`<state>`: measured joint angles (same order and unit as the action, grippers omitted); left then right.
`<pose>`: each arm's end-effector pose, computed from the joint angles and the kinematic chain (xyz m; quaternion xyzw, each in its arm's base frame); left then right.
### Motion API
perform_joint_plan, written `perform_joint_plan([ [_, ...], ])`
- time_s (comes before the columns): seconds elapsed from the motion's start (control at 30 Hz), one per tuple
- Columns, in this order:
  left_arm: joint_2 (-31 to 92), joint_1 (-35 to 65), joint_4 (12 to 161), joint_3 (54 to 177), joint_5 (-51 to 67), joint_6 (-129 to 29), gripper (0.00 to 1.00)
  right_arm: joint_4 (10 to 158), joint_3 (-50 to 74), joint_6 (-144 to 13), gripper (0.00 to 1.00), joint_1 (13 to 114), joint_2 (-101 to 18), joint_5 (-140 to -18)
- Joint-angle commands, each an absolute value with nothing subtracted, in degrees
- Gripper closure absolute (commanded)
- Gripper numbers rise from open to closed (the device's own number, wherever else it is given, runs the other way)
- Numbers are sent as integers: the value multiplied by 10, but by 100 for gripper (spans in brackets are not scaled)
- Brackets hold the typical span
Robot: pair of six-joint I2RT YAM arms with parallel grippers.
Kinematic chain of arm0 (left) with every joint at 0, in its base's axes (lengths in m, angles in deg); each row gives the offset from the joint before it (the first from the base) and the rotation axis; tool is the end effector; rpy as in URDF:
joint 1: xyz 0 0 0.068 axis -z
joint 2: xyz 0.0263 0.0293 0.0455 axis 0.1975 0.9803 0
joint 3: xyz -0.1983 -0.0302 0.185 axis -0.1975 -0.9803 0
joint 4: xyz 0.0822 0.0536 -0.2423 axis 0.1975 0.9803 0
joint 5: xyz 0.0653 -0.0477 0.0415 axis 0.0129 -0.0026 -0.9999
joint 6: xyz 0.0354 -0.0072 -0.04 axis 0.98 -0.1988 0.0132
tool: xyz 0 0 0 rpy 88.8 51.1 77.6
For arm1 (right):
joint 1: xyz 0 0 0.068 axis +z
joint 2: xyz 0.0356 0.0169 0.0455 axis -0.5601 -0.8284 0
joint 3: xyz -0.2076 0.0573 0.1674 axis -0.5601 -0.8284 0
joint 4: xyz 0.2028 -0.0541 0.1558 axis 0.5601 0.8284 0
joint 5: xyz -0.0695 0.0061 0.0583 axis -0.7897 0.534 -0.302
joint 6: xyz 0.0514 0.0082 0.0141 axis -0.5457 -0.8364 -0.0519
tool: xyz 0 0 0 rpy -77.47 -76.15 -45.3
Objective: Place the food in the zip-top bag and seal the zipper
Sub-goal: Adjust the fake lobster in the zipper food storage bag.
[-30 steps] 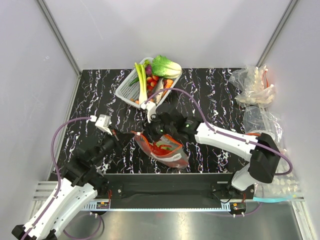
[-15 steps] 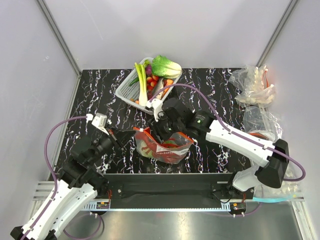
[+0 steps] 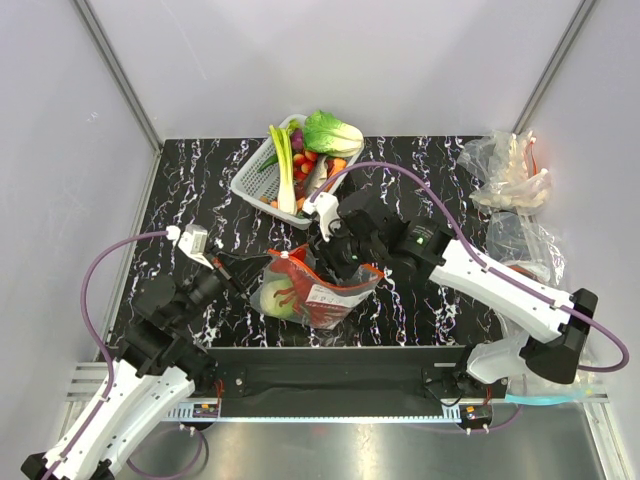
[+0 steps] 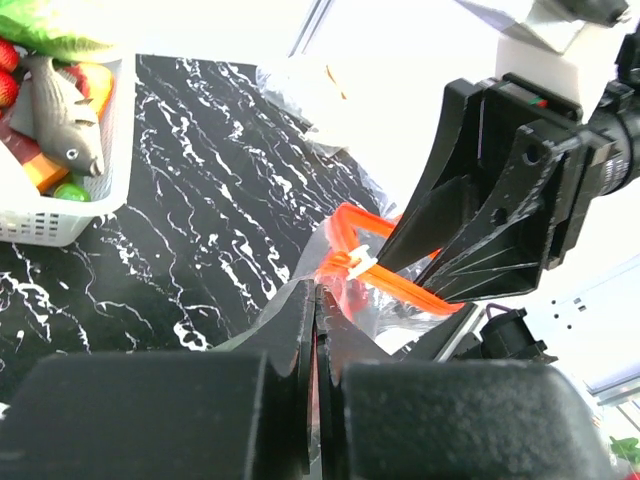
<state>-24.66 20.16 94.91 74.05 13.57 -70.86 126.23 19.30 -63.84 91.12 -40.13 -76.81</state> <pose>0.0882 -0.0640 0.3176 0.0848 0.6740 -0.4525 0.5778 0.1562 0.2525 0.3788 -0.4292 0.7930 0.2870 0.3234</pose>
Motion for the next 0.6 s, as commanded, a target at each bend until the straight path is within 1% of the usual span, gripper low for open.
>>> perform_joint_plan([
  [0.0,-252,202,872,748,154,-707,100,1260,209,-624,58,908,-404,-760],
  [0.1,-250,202,867,746,159,-707,100,1235,200,-629,65,908,-420,-749],
  [0.13,-251,202,867,746,160,-707,100,1220,197,-632,69,908,-426,-749],
  [0.23,-254,202,867,744,160,-704,100,1188,178,-637,72,908,-443,-745],
  [0.3,-255,201,867,744,163,-704,100,1169,169,-646,76,908,-454,-726],
  [0.4,-253,202,867,743,163,-705,100,1138,156,-656,78,908,-463,-700],
  [0.57,-255,202,874,742,157,-699,100,1148,167,-659,78,908,-455,-720],
])
